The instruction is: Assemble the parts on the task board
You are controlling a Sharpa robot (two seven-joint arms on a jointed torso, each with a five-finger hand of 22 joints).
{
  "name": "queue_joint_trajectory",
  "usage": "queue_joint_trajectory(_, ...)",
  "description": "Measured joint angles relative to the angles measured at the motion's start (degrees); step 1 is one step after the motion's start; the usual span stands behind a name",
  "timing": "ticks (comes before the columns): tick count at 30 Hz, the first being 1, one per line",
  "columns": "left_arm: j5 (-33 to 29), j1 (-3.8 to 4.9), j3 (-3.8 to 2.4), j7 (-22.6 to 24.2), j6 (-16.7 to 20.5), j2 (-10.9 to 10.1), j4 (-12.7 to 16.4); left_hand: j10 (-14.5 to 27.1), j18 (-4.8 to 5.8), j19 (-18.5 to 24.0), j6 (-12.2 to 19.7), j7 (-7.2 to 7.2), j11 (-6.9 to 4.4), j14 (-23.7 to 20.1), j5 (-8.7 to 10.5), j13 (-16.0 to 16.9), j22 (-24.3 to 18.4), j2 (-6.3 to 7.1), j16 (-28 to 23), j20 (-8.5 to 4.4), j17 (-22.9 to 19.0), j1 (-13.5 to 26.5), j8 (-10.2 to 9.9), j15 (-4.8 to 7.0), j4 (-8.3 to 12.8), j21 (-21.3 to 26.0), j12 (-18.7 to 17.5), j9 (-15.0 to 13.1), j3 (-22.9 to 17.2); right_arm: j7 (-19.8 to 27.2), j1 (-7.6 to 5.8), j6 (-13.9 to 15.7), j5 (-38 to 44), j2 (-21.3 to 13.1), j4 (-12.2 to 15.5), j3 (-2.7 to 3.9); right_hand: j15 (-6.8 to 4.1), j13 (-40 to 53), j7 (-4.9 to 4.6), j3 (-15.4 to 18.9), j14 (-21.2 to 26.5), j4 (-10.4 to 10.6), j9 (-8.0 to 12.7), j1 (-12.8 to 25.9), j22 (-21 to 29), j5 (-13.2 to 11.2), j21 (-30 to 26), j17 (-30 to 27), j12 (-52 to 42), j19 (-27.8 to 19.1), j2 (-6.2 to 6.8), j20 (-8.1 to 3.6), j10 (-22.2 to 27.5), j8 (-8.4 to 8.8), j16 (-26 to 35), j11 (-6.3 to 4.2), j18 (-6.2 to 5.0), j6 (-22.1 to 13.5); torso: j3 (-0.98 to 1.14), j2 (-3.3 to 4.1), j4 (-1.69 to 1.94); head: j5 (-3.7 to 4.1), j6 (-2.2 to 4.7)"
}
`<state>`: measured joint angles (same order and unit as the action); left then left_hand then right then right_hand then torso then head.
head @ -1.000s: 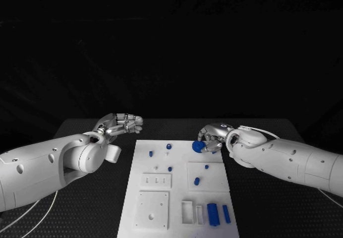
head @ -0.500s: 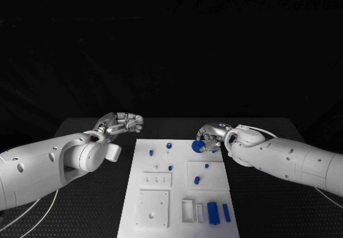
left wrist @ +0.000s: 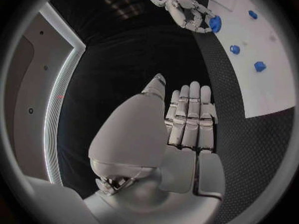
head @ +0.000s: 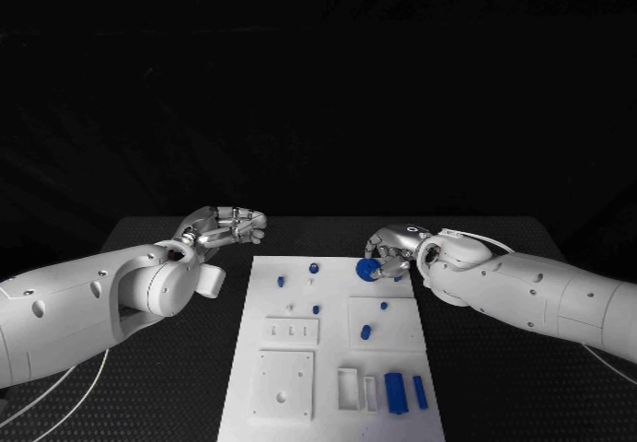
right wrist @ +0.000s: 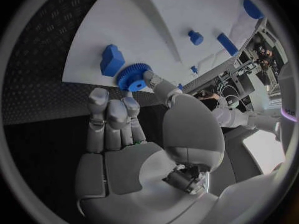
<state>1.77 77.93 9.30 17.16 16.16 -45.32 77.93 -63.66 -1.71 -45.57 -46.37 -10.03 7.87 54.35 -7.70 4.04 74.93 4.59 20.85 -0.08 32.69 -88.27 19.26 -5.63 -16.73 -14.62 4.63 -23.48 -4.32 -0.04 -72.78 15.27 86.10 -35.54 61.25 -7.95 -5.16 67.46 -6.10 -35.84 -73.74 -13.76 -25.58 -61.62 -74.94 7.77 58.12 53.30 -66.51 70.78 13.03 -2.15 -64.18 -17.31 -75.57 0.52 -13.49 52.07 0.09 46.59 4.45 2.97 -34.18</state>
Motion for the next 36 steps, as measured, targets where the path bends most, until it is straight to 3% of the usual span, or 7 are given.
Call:
queue_joint_trajectory(7,0.0,0.0,0.0,0.0,0.0,0.0,0.0,0.0,0.0,0.0,0.0,0.0,0.0,0.0,0.0,0.0,0.0,0.0,0.0,0.0,0.0,0.0,0.0,0.0,0.0,0.0,0.0,0.0,0.0,0.4,0.21,0.6,1.5,0.1,0.0,-0.1,-0.06,-0.4,0.31,-2.4,0.1,-0.1,-0.4,-0.6,0.0,-1.6,0.6,0.6,-0.3,-0.1,-0.65,0.08,0.0,-0.71,0.0,0.01,0.01,0.3,0.0,-0.02,-0.03,0.03,-0.24)
queue_joint_trajectory(19,0.0,0.0,0.0,0.0,0.0,-0.1,0.1,0.0,0.0,0.0,0.0,0.0,0.0,0.0,0.0,0.0,0.0,0.0,0.0,0.0,0.0,0.0,0.0,0.0,0.0,0.0,0.0,0.0,0.0,0.8,0.25,0.7,2.7,0.0,0.2,-0.13,-1.02,-1.1,0.37,-6.2,-0.2,2.2,-1.3,-0.3,0.0,-3.6,1.2,1.4,-0.3,-0.3,-2.15,0.3,0.0,-2.44,0.9,-0.86,0.01,0.4,0.01,-0.03,-0.01,-0.02,-0.47)
queue_joint_trajectory(36,0.1,0.0,0.0,0.0,0.0,-0.1,0.1,0.0,0.0,0.0,0.0,0.0,0.0,0.0,0.0,0.0,0.0,0.0,-0.2,0.0,0.1,0.0,0.0,0.0,0.0,0.0,0.0,0.0,0.0,0.2,0.28,1.1,4.9,-0.2,0.9,-0.17,-1.59,-1.3,0.37,-6.9,-0.4,2.9,-1.7,0.6,0.0,-4.3,1.5,1.7,-0.3,-0.4,-3.02,0.4,0.0,-2.57,0.9,-1.28,0.01,0.4,-0.01,-0.04,0.01,0.05,-0.53)
